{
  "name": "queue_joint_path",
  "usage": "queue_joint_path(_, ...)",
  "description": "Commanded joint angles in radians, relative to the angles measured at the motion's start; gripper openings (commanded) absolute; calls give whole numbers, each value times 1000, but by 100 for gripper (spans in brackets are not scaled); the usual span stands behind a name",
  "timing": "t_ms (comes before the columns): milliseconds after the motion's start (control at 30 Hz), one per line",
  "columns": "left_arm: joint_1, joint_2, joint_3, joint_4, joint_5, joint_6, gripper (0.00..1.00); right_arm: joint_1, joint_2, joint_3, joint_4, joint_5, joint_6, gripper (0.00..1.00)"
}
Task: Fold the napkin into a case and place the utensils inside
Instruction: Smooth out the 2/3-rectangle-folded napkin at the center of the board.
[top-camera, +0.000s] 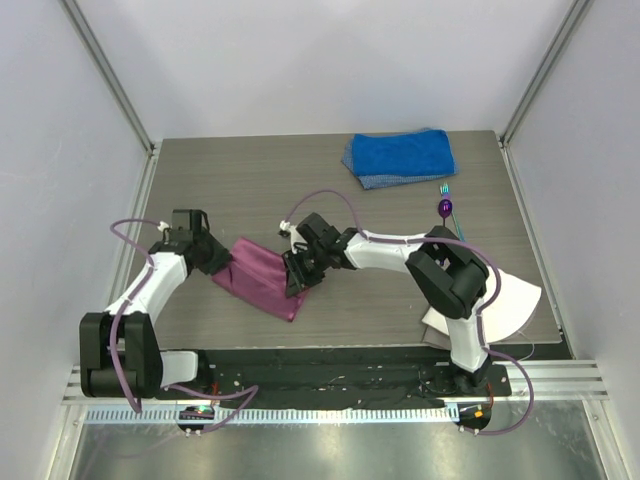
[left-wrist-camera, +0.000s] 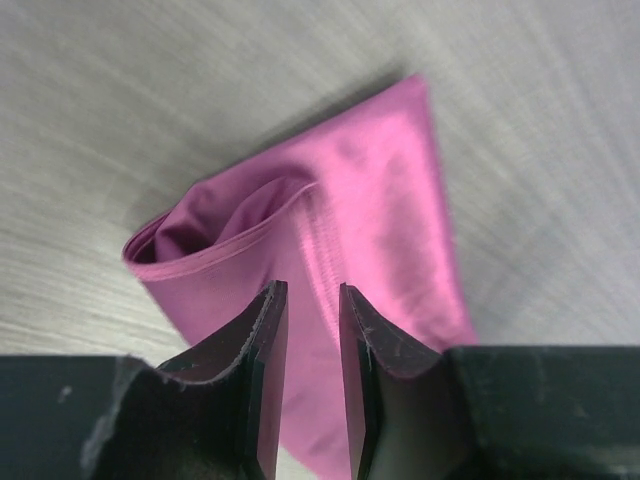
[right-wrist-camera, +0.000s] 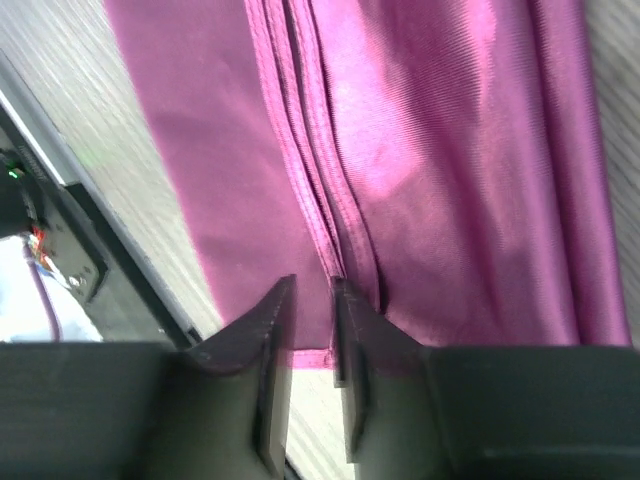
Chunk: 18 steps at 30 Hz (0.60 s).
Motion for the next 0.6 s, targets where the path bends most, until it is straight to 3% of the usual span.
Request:
queue_joint_path(0,9,-31,-40,3,37,-2,31,-4,-142,-5,-25,65,11,40)
queue_joint_path(567,9,12,-46,35,14,1,26,-6,-147,-85,-40,51,6,41)
